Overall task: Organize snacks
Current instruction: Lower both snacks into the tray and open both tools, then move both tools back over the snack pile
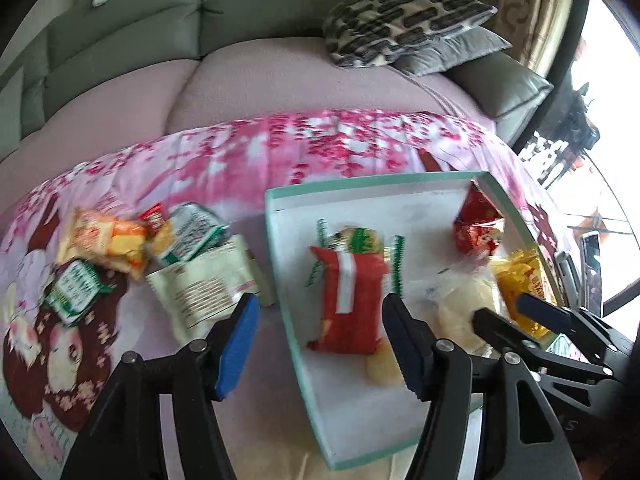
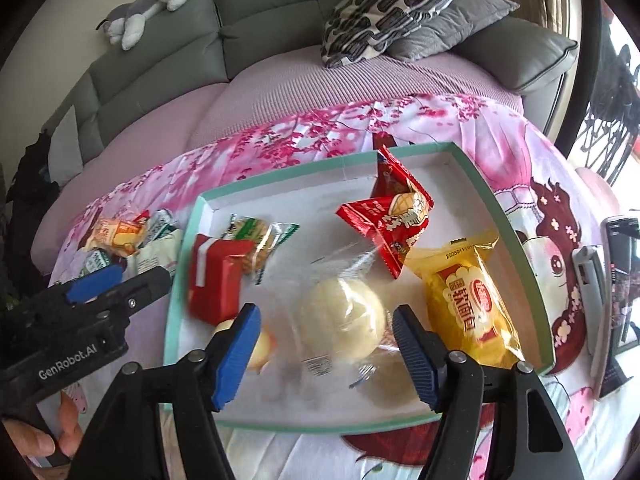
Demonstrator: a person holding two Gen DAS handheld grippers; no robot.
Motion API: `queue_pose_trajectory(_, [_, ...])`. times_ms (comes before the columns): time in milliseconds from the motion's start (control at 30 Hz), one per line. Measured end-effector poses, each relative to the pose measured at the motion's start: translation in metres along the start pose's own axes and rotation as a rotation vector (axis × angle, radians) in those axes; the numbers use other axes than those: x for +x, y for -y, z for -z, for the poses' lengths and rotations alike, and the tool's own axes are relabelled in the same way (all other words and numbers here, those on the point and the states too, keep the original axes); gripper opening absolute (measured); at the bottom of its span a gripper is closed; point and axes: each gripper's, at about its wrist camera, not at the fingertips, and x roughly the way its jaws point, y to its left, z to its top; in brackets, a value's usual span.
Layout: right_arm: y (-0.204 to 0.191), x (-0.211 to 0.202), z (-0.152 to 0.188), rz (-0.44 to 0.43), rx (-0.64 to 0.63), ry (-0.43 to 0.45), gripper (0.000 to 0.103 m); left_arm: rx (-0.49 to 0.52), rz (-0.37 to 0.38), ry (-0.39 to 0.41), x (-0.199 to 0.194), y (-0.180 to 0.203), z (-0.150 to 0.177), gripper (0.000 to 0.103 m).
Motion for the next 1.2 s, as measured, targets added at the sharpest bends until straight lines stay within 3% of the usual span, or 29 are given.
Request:
queue_pose_trajectory(33, [-0.003,-0.004,0.001,0.000,-0.005,0.002,0.073,-0.013,-0.014,0.003,-0.003,-0.004,0.002,0.081])
queue_pose_trajectory(67, [-0.006,-0.007,0.003,0.000,-0.011,0.003,0.073,-0.026,-0.026,0.006,-0.006,-0.009,0.004,0.085])
queue_pose_trajectory(100, [-0.009,-0.010,0.005,0.001,-0.017,0.005,0.075,-0.036,-0.034,0.011,-0.011,-0.015,0.007,0.086])
queue_pose_trajectory(167, [-0.016,-0.016,0.009,0.006,-0.027,0.009,0.090,-0.057,-0.052,0.019,-0.018,-0.025,0.012,0.086])
queue_pose_trajectory(200, [-0.019,-0.018,0.011,0.006,-0.030,0.012,0.092,-0.068,-0.063,0.025,-0.022,-0.030,0.014,0.087])
queue_pose_trajectory(333, [-0.031,-0.028,0.019,0.014,-0.052,0.023,0.103,-0.109,-0.119,0.063,-0.039,-0.051,0.025,0.101])
queue_pose_trajectory(467, [-0.044,-0.039,0.024,0.005,-0.065,0.041,0.103,-0.147,-0.172,0.103,-0.057,-0.073,0.034,0.101])
queue_pose_trajectory(833, [-0.089,-0.055,0.029,-0.019,-0.110,0.088,0.103,-0.245,-0.200,0.166,-0.092,-0.126,0.057,0.101])
queue_pose_trajectory(1200, [-0.148,-0.037,0.033,-0.080,-0.192,0.081,0.103,-0.334,-0.214,0.208,-0.106,-0.187,0.078,0.101])
